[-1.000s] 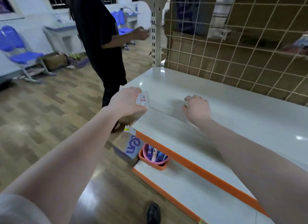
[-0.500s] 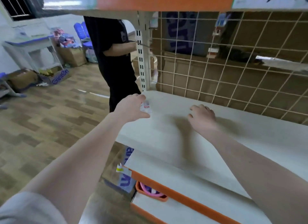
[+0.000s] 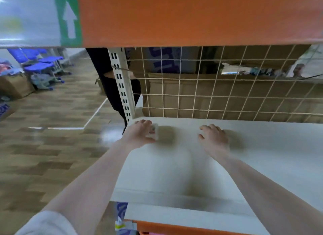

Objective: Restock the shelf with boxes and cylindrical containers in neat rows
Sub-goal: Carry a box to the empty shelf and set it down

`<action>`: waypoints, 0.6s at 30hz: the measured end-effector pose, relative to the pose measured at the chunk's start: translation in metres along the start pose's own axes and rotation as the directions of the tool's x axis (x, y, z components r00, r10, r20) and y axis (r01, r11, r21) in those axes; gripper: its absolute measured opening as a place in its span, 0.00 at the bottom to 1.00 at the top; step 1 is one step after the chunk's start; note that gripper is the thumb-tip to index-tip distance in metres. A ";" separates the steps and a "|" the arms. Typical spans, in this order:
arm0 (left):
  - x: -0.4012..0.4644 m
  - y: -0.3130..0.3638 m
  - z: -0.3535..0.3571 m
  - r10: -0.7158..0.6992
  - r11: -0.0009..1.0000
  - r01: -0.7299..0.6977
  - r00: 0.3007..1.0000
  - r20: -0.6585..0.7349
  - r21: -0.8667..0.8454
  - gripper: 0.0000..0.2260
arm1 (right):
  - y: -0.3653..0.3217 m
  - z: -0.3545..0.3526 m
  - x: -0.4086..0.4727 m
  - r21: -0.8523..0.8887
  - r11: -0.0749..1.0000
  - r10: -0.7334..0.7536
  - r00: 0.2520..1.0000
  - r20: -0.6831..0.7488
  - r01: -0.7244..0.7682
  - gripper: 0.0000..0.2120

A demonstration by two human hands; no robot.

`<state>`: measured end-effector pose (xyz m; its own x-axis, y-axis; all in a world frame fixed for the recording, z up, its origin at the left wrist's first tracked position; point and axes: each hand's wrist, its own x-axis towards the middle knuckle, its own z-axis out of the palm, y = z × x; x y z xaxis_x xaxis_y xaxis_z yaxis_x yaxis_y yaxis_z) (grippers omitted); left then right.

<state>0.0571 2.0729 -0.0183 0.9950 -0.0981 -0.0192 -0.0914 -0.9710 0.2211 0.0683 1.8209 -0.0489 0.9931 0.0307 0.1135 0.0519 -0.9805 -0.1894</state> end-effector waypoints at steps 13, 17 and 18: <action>0.014 -0.016 0.025 0.114 0.993 -0.111 0.988 -0.108 0.034 0.30 | -0.035 0.018 0.010 -0.028 1.000 0.006 1.000 0.026 -0.006 0.17; -0.006 -0.015 0.044 0.110 0.994 -0.101 0.952 -0.285 0.048 0.21 | -0.038 0.025 0.012 -0.005 1.000 -0.011 1.000 0.019 0.011 0.16; -0.009 -0.015 0.048 0.112 0.994 -0.100 0.947 -0.302 0.053 0.21 | -0.037 0.027 0.012 0.000 1.000 -0.007 1.000 0.021 0.007 0.16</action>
<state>0.0472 2.0777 -0.0680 0.9440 -0.1353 0.3008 -0.1926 -0.9665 0.1698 0.0815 1.8632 -0.0665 0.9947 0.0417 0.0944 0.0589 -0.9803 -0.1884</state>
